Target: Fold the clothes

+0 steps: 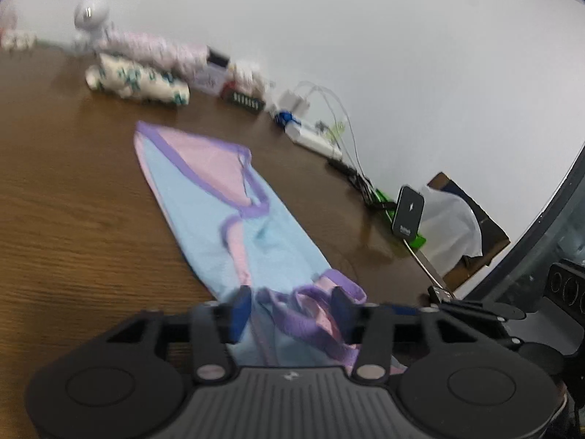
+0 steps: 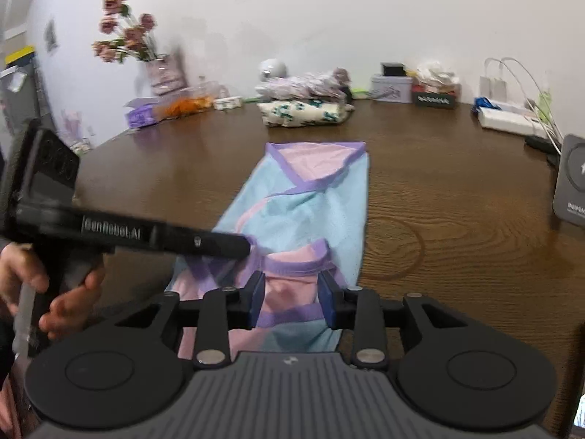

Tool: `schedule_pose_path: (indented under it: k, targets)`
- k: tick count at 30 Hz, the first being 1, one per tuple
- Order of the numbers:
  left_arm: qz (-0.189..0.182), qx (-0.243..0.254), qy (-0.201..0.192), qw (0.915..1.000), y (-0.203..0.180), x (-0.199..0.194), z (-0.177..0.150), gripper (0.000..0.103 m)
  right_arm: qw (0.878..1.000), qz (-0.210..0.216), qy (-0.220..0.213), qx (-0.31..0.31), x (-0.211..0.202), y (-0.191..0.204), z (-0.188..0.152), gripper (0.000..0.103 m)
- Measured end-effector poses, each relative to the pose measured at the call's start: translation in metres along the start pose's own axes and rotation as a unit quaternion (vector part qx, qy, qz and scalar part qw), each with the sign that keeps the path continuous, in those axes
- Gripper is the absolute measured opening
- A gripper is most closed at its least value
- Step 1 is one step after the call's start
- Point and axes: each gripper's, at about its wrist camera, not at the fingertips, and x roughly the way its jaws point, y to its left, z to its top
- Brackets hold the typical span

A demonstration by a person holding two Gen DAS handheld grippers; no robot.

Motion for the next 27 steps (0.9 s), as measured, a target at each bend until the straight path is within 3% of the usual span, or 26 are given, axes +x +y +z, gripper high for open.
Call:
schedule_pose_path:
  k: [5, 9, 12, 15, 18, 20, 22, 24, 27]
  targets:
    - [0.062, 0.11, 0.02, 0.9918, -0.022, -0.034, -0.015, 0.053, 0.999, -0.009, 0.043, -0.02, 0.012, 0.008, -0.007, 0.034]
    - [0.072, 0.186, 0.022, 0.9798, -0.046, -0.067, -0.045, 0.059, 0.999, -0.02, 0.044, -0.02, 0.015, 0.012, -0.009, 0.034]
    - [0.05, 0.278, 0.014, 0.9592, -0.067, -0.084, -0.074, 0.068, 0.998, -0.028, 0.055, -0.016, 0.013, 0.02, -0.008, 0.035]
    - [0.064, 0.331, 0.023, 0.9411, -0.083, -0.084, -0.097, 0.068, 0.997, -0.033, 0.063, -0.018, 0.01, 0.036, -0.012, 0.035]
    - [0.072, 0.356, 0.033, 0.9311, -0.082, -0.078, -0.11, 0.066, 0.997, -0.038, 0.058, -0.02, 0.005, 0.047, -0.017, 0.035]
    - [0.07, 0.343, 0.053, 0.9351, -0.077, -0.072, -0.107, 0.049, 0.998, -0.032, 0.053, -0.01, 0.002, 0.046, -0.018, 0.036]
    - [0.061, 0.33, 0.064, 0.9397, -0.071, -0.072, -0.104, 0.038, 0.999, -0.023, 0.046, -0.001, -0.003, 0.045, -0.019, 0.037]
    - [0.054, 0.316, 0.063, 0.9452, -0.066, -0.071, -0.099, 0.029, 1.0, 0.002, 0.022, -0.007, -0.02, 0.04, -0.019, 0.041]
    - [0.042, 0.285, 0.064, 0.9555, -0.059, -0.067, -0.091, 0.021, 0.999, 0.002, 0.019, -0.038, -0.038, 0.041, -0.031, 0.043]
